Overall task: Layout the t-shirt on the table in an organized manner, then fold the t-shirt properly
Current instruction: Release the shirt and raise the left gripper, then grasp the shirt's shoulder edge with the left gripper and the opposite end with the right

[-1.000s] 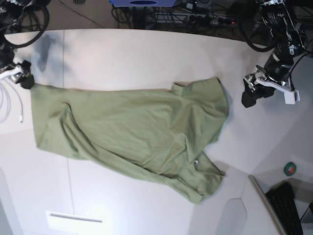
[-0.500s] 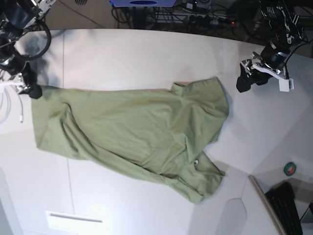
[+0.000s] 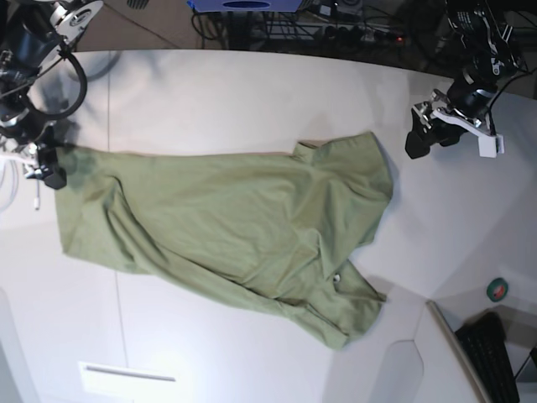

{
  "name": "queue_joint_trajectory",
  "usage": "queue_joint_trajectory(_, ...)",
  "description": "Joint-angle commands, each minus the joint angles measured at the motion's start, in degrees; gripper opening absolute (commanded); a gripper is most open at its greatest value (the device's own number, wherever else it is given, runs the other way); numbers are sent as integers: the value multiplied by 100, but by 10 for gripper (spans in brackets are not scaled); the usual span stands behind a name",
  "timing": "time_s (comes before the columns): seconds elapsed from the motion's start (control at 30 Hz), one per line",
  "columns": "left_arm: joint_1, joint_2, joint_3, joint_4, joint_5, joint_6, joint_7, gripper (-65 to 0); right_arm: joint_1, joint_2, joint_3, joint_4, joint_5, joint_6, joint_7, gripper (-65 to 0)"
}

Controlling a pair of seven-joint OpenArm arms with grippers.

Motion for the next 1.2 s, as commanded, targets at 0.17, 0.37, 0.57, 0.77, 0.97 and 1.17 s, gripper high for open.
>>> queue_joint_trajectory(0.17,-267,-102,61,-86,-81,-56,-95,-102,-41,-22,-20,-27,-333,-233,-580,-263)
queue_joint_trajectory(0.37,-944,-225,774,-719,-81,225,-95,-102,-41,-22,-152,-27,-324,-233,-844,-455)
queue_joint_trajectory(0.57,-1454,-321,1169,-1361,-81,550,-95,-102,-41,14,-372,-44,-306,-233,-835,-650)
queue_joint_trajectory(0.77,-1990,-383,1574,-2100,-81,550,-95,-102,-50,14,-372,-44,-306,-233,-844,-650)
queue_joint_trajectory(0.97,-2315,-374,1609,-2627,-81,550,-95,-102,-50,14,-372,-44,-306,-233,-844,-650)
queue_joint_trajectory(1.17,-2421,-374,1609,-2776,-81,550,-95,-102,-50,14,-372,-44,-306,-233,-844,-650)
